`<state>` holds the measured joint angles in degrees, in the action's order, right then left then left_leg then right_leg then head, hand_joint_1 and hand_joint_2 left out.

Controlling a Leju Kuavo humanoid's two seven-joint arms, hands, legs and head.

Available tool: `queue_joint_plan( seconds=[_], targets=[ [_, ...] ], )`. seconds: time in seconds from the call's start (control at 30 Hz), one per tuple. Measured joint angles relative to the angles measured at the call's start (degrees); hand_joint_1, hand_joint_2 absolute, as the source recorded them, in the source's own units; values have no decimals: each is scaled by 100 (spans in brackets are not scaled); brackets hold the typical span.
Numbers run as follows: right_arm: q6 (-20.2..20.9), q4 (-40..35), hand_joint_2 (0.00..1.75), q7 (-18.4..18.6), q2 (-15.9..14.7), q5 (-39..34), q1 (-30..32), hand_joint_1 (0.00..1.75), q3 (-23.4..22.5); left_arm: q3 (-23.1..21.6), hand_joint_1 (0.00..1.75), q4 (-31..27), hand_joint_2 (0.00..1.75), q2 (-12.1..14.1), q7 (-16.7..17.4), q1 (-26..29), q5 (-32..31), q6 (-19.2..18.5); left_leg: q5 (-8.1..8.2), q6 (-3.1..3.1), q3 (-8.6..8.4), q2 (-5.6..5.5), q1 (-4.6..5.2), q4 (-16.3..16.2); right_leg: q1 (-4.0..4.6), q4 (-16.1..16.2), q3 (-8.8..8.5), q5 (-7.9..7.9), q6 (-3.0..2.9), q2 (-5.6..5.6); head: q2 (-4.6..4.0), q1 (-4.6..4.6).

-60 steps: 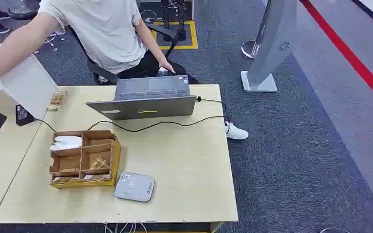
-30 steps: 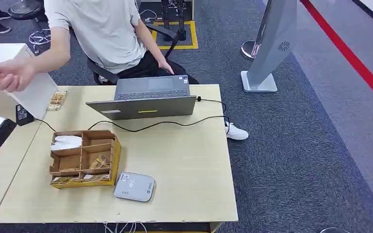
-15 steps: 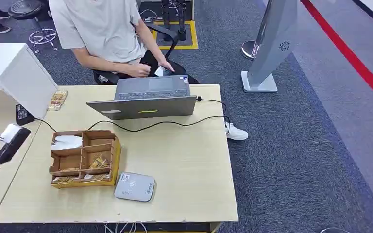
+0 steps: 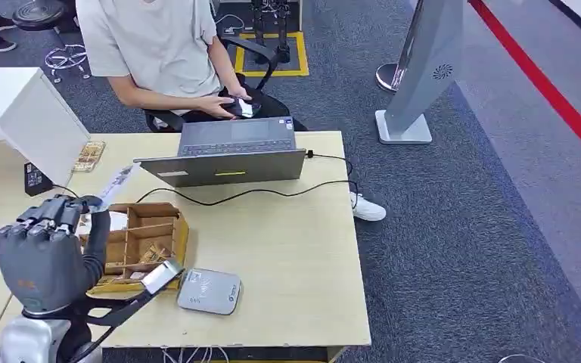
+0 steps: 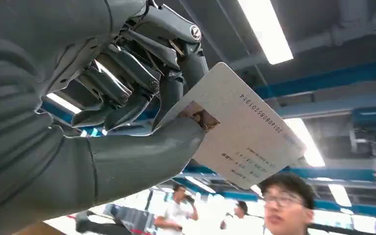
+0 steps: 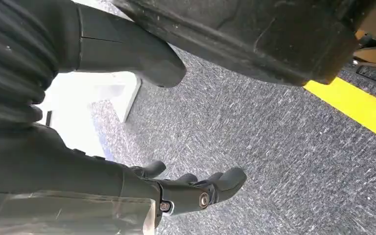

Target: Pass the card to the sensor for recognition and then transmit it.

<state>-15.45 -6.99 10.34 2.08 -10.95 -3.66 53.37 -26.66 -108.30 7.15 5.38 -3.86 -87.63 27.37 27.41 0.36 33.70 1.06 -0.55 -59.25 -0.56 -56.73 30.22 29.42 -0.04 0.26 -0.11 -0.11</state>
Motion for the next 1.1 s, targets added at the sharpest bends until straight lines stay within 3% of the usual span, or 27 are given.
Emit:
queue_joint_plan(
  seconds=[0.47, 0.57, 0.7, 0.83, 1.1],
  targets=[
    [-7, 2, 175, 24, 17, -7, 2, 0, 57, -551, 175, 280, 175, -114, 96, 417, 290, -624, 0, 0, 4, -1, 0, 1, 1, 0, 2, 1, 1, -1, 0, 2],
    [-7, 2, 175, 24, 20, -20, 2, 0, 57, -578, 175, 348, 175, -114, 164, 452, 503, -1142, 1, 0, 4, -1, 0, 1, 0, 1, 1, 1, 1, -1, 0, 2],
    [-7, 2, 175, 37, 26, -37, 1, 0, 57, -586, 175, 573, 175, -105, 175, 474, 741, -1485, 0, 0, 4, -1, 0, 1, 1, 0, 2, 1, 1, -1, 0, 2],
    [-7, 2, 175, 92, 31, -46, 1, 0, 57, -637, 175, 884, 175, -103, 258, 499, 968, -2073, 1, 0, 4, -1, 0, 1, 1, 0, 2, 1, 1, -1, 0, 0],
    [-2, 2, 175, 127, 33, -46, -2, 0, 74, -733, 175, 1370, 175, -103, 432, 566, 1036, -2490, 3, -2, 7, -3, 0, 1, 1, 1, 3, 2, 2, -1, 0, 2]
  ],
)
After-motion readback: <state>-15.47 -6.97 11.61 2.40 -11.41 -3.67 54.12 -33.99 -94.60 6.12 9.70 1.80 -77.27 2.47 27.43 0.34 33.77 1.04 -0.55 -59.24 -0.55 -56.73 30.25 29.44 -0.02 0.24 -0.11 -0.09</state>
